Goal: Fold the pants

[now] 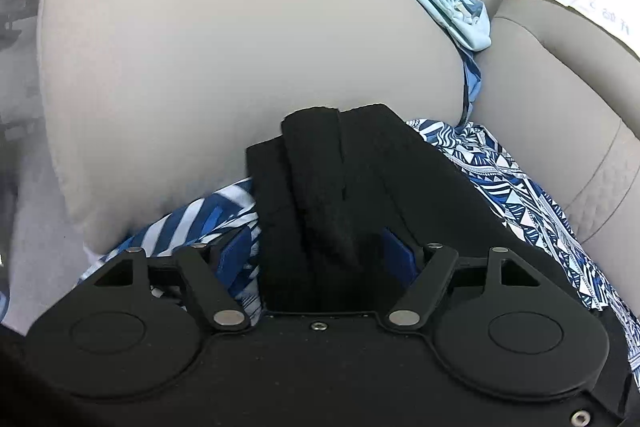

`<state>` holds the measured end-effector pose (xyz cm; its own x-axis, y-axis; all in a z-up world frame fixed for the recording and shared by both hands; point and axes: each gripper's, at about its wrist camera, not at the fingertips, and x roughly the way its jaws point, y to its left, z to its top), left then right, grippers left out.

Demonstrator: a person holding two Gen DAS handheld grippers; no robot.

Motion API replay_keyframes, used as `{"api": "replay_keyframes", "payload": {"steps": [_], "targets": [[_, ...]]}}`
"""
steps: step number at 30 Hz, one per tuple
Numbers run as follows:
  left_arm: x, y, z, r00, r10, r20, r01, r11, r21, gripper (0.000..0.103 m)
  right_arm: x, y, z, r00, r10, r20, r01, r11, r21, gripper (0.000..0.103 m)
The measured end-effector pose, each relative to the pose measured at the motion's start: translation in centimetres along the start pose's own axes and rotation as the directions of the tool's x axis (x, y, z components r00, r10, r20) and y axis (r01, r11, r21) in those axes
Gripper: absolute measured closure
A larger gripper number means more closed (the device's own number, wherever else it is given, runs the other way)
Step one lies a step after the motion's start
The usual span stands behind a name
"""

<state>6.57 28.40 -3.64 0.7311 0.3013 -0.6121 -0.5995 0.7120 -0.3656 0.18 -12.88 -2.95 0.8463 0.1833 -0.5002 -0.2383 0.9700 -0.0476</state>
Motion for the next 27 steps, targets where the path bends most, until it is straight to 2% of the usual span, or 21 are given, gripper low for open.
{"api": "replay_keyframes", "payload": {"steps": [8,12,14,15,17,21,26,27], "targets": [[1.4,-1.1,0.0,1.000,-0.001,0.013,0.001,0.998,0.061,0.012,0.1,0.1,-0.1,1.000,-0.012,0.007,0.012,1.000,0.010,0.000],[1.7,-2.1,-0.2,1.000,0.029,0.002,-0.029,0.990,0.141,0.012,0.1,0.2,0.2,0.999,-0.036,-0.006,0.036,0.999,0.034,0.000],[1.7,-2.7,-0.4,0.998,0.061,0.020,-0.063,0.983,0.172,0.030,0.1,0.2,0.4,0.999,-0.044,-0.017,0.045,0.998,0.052,0.000],[1.6,-2.7,-0.4,0.997,0.069,0.031,-0.073,0.983,0.167,0.035,0.0,0.1,0.6,0.999,-0.046,-0.023,0.047,0.997,0.067,0.000],[1.3,-2.2,-0.4,0.996,0.071,0.052,-0.077,0.990,0.122,0.057,0.0,-0.2,0.9,0.998,-0.046,-0.040,0.050,0.994,0.094,0.000],[0.7,-1.0,-0.4,0.997,0.045,0.063,-0.049,0.997,0.063,0.068,0.2,-1.0,1.9,0.992,-0.068,-0.107,0.083,0.987,0.136,0.000],[-0.4,-1.1,-0.8,0.993,0.041,0.114,-0.050,0.995,0.084,0.087,-0.1,-3.0,3.0,0.986,-0.050,-0.160,0.087,0.968,0.233,0.000],[-0.9,-1.5,-0.8,0.990,0.038,0.135,-0.052,0.993,0.103,0.088,-0.1,-3.3,3.1,0.986,-0.049,-0.162,0.088,0.965,0.247,0.000]]}}
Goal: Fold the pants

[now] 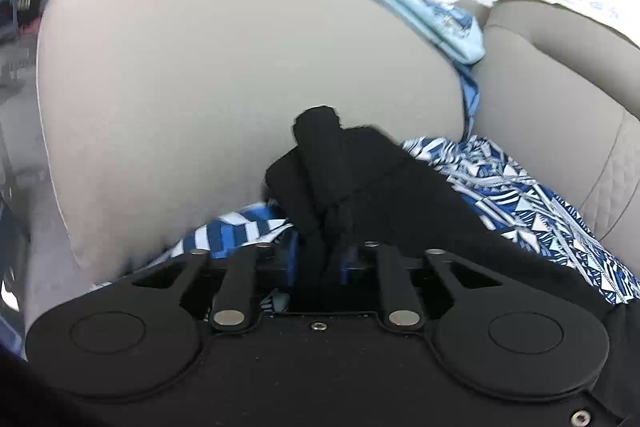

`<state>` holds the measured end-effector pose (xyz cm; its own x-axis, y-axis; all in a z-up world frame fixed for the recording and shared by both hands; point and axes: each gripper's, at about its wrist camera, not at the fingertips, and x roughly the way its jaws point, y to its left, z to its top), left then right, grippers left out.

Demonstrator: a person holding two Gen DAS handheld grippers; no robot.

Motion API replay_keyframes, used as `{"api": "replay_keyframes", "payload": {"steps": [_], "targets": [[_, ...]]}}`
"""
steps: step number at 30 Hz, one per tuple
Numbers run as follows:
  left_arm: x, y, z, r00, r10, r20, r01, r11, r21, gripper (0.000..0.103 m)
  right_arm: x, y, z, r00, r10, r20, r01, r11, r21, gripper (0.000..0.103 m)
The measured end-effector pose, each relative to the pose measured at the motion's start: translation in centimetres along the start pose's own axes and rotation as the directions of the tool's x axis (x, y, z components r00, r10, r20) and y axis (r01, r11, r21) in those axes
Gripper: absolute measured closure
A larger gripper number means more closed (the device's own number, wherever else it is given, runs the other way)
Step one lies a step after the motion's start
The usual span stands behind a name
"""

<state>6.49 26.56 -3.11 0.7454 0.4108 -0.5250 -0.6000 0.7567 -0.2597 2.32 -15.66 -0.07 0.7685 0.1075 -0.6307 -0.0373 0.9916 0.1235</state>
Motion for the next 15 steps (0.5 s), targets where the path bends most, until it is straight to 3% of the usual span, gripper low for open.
{"api": "replay_keyframes", "payload": {"steps": [4,8,15], "targets": [[-2.4,-2.2,0.8,0.996,-0.053,0.078,0.047,0.996,0.078,0.090,-0.2,-1.0,0.5,1.000,-0.016,0.007,0.016,1.000,0.011,0.000],[-5.3,-4.9,1.9,0.980,-0.142,0.141,0.121,0.982,0.148,0.091,-0.5,-2.0,0.9,1.000,-0.023,0.018,0.022,1.000,0.014,0.000],[-11.2,-10.8,2.1,0.922,-0.332,0.199,0.271,0.920,0.282,0.091,-1.2,-4.1,1.5,0.999,-0.025,0.042,0.022,0.998,0.053,0.000]]}}
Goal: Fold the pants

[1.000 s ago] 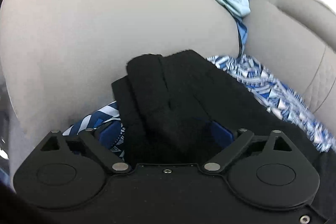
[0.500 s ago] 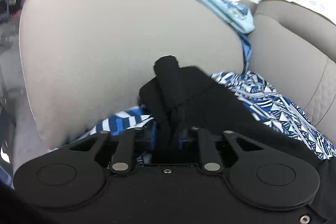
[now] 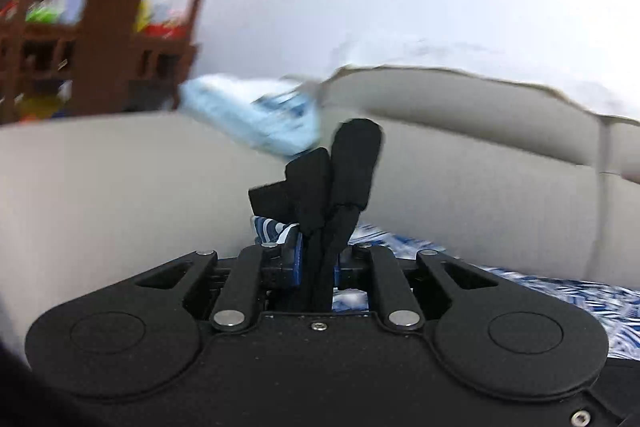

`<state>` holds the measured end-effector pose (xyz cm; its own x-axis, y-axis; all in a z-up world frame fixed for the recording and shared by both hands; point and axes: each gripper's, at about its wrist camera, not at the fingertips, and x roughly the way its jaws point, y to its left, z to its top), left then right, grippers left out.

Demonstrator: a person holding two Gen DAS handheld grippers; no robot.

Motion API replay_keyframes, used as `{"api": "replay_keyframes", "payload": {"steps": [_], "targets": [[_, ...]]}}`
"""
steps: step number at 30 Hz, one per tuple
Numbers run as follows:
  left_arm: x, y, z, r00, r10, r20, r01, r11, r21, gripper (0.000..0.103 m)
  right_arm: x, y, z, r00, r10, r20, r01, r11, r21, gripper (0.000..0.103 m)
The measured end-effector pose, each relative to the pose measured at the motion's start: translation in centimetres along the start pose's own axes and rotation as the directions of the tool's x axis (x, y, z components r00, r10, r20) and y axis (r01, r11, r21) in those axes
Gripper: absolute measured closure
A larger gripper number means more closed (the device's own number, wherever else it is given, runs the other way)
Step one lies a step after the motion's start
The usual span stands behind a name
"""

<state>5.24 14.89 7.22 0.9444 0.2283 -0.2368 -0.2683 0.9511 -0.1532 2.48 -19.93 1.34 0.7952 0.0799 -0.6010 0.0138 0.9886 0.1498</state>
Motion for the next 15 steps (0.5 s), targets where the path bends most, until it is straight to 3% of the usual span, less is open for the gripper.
{"api": "replay_keyframes", "payload": {"steps": [4,8,12,15], "targets": [[-1.6,-4.2,0.5,0.994,-0.111,0.026,0.108,0.991,0.075,0.090,-0.5,-1.2,0.3,1.000,-0.013,0.015,0.013,1.000,0.000,0.000],[-1.9,-7.7,0.4,0.977,-0.215,-0.015,0.215,0.969,0.123,0.091,-0.9,-2.4,0.4,0.999,-0.024,0.024,0.024,1.000,0.018,0.000],[-2.8,-10.6,-0.8,0.951,-0.297,-0.081,0.307,0.937,0.170,0.091,-1.2,-3.6,0.4,0.999,-0.031,0.031,0.030,0.999,0.035,0.000],[-4.5,-12.9,-2.8,0.922,-0.362,-0.135,0.384,0.900,0.205,0.090,-1.6,-4.5,0.3,0.999,-0.028,0.034,0.027,0.999,0.044,0.000]]}}
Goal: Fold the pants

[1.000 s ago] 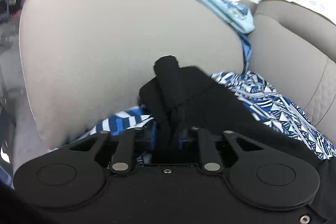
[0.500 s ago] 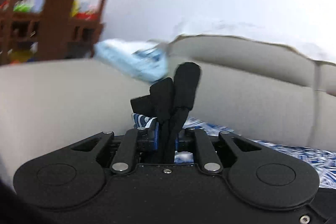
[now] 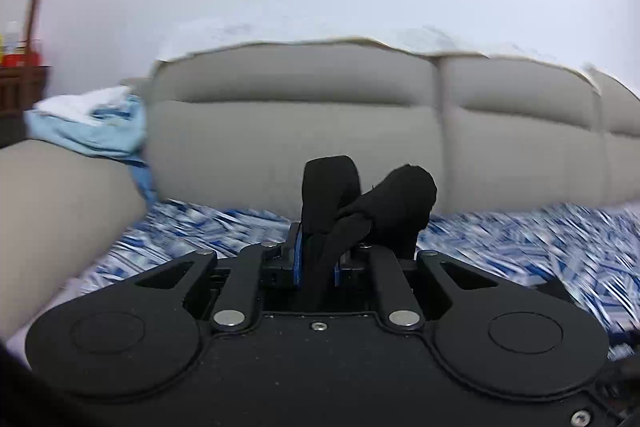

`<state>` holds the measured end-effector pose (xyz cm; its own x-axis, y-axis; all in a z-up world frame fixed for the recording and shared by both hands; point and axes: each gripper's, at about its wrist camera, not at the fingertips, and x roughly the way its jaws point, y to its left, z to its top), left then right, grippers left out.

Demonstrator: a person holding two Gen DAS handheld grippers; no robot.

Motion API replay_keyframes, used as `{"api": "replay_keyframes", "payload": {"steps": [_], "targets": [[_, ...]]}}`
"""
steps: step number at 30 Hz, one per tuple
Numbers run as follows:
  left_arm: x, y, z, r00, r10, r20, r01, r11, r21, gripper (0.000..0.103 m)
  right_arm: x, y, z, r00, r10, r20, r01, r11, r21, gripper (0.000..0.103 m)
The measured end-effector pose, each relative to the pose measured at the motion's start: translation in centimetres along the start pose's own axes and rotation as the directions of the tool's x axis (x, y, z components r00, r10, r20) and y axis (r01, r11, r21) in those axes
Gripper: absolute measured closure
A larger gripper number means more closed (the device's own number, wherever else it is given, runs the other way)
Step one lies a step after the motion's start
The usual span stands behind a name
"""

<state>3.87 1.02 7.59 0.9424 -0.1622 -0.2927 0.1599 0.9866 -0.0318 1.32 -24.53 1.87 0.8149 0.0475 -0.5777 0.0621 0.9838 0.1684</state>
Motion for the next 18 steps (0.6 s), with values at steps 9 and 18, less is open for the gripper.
{"api": "replay_keyframes", "payload": {"steps": [9,18], "targets": [[-2.1,-8.2,-5.0,0.971,-0.202,-0.124,0.216,0.970,0.112,0.090,-1.1,-4.3,0.1,1.000,-0.009,-0.009,0.010,0.997,0.074,0.000],[-3.4,-10.5,-7.3,0.917,-0.300,-0.262,0.349,0.922,0.165,0.082,-2.3,-6.8,0.4,1.000,0.007,-0.020,-0.004,0.989,0.146,0.000]]}}
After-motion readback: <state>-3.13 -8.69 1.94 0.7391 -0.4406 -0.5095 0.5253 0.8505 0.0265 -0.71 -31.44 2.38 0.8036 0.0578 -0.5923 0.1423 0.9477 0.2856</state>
